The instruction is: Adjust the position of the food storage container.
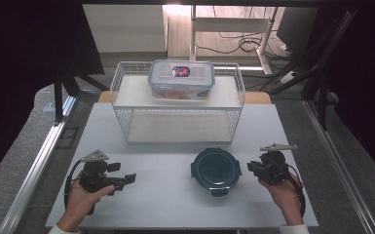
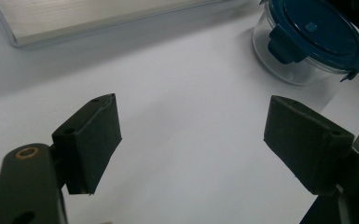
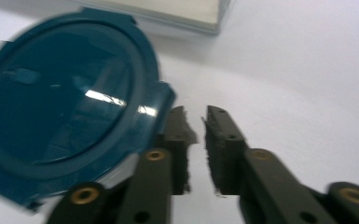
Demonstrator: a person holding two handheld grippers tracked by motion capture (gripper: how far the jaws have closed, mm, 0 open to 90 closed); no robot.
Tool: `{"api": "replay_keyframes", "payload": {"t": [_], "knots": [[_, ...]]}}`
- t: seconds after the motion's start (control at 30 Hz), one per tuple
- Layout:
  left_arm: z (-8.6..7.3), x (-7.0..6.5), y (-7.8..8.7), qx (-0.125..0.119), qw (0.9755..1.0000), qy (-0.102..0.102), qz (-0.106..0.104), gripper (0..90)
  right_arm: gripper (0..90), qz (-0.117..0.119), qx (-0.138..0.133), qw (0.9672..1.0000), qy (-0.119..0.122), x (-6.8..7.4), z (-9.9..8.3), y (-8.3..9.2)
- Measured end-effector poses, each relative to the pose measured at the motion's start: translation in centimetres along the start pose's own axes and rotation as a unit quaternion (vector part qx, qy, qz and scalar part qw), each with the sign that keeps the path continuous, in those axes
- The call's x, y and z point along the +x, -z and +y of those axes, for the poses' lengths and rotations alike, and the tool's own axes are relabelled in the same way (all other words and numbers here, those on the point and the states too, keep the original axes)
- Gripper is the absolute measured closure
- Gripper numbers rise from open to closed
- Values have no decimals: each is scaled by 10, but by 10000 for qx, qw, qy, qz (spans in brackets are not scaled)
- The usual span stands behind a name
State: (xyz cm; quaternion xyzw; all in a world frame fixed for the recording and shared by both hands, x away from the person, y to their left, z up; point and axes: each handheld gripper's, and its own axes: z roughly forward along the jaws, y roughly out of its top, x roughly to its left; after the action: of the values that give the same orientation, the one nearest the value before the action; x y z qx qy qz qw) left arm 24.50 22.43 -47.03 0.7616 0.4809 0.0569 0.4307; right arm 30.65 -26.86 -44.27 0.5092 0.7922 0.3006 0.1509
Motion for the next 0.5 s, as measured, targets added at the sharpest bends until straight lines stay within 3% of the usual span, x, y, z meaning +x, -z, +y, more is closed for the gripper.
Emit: {"api": "replay_keyframes", "payload": {"t": [0.1,0.3,0.5], "knots": [[-1,1,-1,40,10000,-25,-3,183,887,-71,247,9996,76,-2,2,-14],[-3,3,-4,100,9999,-9,-2,183,892,-104,619,9977,244,-2,9,-39],[-4,3,-2,72,10000,31,9,183,894,-50,770,9963,390,8,11,-45]]}}
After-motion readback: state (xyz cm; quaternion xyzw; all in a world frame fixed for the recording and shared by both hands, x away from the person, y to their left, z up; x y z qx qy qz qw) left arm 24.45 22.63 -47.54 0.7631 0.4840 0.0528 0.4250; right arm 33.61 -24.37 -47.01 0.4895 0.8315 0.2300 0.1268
